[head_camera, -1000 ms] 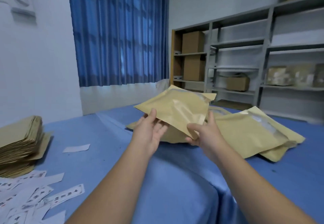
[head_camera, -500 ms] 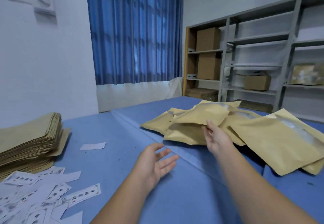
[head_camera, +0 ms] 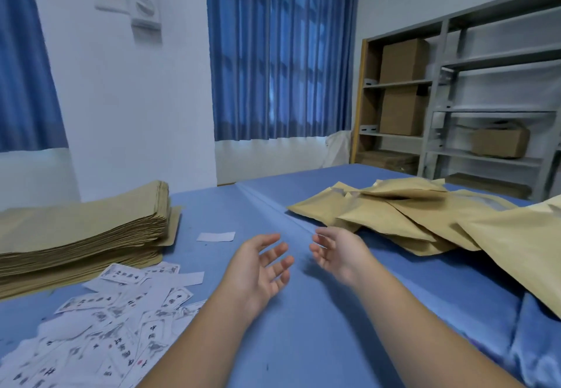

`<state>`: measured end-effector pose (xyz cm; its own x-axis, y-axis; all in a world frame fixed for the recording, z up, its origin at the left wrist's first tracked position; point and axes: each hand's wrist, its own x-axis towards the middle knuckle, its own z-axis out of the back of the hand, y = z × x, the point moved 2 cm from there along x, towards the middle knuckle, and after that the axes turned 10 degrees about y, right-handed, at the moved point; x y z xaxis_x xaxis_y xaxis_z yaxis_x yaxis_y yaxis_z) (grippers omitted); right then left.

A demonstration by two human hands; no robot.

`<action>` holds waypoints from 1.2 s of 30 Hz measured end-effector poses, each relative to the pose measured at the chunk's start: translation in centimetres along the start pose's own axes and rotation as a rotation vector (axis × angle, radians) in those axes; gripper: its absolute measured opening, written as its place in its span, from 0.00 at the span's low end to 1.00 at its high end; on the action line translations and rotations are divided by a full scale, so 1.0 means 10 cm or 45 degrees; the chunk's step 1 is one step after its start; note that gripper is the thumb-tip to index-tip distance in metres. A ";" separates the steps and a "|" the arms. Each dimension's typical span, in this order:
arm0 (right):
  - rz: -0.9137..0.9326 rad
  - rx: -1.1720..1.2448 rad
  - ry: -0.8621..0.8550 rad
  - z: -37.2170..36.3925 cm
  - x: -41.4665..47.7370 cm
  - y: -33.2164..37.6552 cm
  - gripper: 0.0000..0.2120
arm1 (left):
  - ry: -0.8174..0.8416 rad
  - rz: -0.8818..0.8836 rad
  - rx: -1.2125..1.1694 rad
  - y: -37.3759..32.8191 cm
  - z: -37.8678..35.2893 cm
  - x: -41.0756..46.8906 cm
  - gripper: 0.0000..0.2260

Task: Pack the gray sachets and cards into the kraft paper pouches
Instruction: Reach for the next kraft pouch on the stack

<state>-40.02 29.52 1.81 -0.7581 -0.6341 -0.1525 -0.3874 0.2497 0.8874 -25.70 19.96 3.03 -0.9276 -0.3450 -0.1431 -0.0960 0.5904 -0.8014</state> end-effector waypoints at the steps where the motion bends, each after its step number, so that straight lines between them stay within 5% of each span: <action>1: -0.032 -0.025 0.055 -0.16 -0.02 -0.09 0.01 | -0.022 -0.015 0.003 -0.07 0.09 -0.06 0.04; 8: -0.148 -0.107 0.469 -1.37 -0.22 -0.60 0.02 | -0.251 -0.182 0.024 -0.66 0.99 -0.69 0.03; 16: -0.076 -0.314 0.654 -2.53 -0.33 -1.06 0.06 | -0.665 -0.433 0.335 -1.25 2.26 -1.70 0.04; 20: 0.275 -1.058 0.797 -3.10 -0.36 -1.19 0.20 | -0.929 -0.473 0.571 -1.31 2.88 -2.05 0.05; 25: 0.857 -2.153 0.754 -3.51 -0.23 -1.12 0.29 | -0.988 -0.418 0.862 -1.27 3.13 -2.04 0.06; 28: 0.764 -2.381 0.606 -3.45 0.00 -1.08 0.35 | -0.957 -0.303 1.202 -1.19 3.12 -2.03 0.08; 33: 0.552 -2.771 0.329 -3.14 0.26 -1.03 0.31 | -0.963 -0.295 1.198 -1.22 3.11 -2.05 0.09; 36: 0.773 -2.901 0.253 -3.08 0.31 -1.02 0.27 | -0.962 -0.286 1.216 -1.22 3.12 -2.03 0.09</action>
<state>-22.28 2.44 5.63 -0.4261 -0.8976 0.1125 0.8475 -0.4396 -0.2974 5.54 -3.00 -2.36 -0.4531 -0.8914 0.0070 0.3695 -0.1950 -0.9085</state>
